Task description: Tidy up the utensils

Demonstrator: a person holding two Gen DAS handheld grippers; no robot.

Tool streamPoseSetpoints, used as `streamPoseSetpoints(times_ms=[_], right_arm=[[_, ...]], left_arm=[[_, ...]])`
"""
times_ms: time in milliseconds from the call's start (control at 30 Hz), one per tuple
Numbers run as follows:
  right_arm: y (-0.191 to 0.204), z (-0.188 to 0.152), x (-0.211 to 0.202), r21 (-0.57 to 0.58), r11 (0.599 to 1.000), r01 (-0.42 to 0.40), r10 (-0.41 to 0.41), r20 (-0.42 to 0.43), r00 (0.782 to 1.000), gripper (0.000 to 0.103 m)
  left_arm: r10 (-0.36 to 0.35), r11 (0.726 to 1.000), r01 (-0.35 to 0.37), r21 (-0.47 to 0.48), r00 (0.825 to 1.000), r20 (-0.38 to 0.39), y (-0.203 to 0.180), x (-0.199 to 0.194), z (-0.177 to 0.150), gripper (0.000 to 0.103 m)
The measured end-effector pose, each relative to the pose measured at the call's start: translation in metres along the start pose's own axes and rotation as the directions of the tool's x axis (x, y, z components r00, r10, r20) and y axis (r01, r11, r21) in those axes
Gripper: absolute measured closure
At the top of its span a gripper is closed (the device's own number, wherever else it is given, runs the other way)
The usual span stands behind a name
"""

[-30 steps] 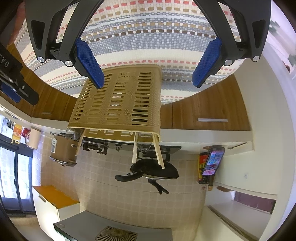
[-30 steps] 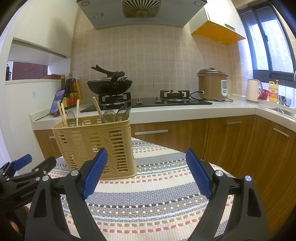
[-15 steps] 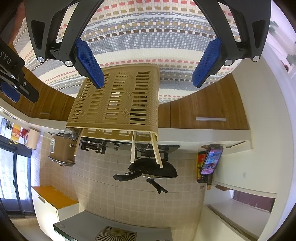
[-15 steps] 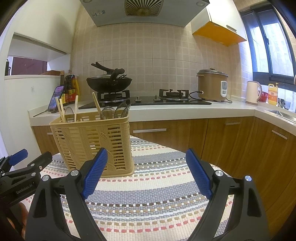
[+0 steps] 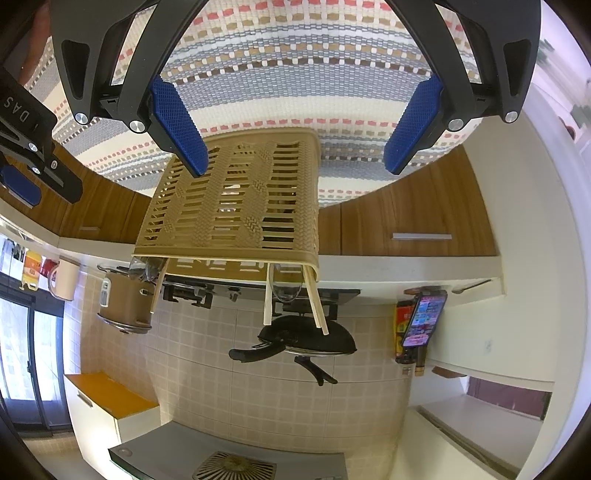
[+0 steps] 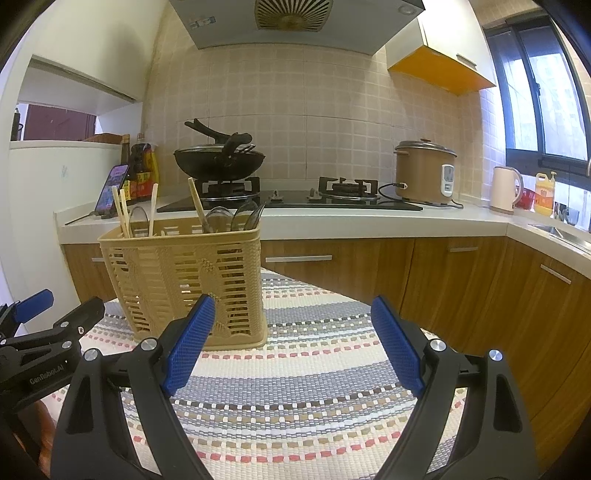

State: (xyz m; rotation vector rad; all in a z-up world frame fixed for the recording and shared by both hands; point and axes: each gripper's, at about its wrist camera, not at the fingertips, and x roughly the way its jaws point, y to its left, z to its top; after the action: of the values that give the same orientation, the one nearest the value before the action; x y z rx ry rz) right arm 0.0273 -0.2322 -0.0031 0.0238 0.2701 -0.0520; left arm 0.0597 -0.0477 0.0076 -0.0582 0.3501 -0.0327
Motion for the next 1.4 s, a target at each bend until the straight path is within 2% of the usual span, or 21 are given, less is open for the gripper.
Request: streamPoseSetpoints(times_ms=[333, 667, 1400], right_arm=[[0.000, 0.000, 0.001, 0.008, 1.000, -0.008, 0.008, -0.012, 1.000, 0.020], [-0.002, 0.000, 0.005, 0.019, 1.000, -0.009, 0.010, -0.022, 1.000, 0.019], [0.010, -0.001, 0.005, -0.028, 1.000, -0.009, 0.008, -0.023, 1.000, 0.018]], left_arm=[[-0.002, 1.000, 0.002, 0.000, 1.000, -0.005, 0.000, 0.000, 0.000, 0.009], [0.024, 0.998, -0.026, 0.057, 0.999, 0.029, -0.011, -0.006, -0.002, 0.008], [0.022, 0.999, -0.023, 0.030, 1.000, 0.004, -0.005, -0.001, 0.000, 0.008]])
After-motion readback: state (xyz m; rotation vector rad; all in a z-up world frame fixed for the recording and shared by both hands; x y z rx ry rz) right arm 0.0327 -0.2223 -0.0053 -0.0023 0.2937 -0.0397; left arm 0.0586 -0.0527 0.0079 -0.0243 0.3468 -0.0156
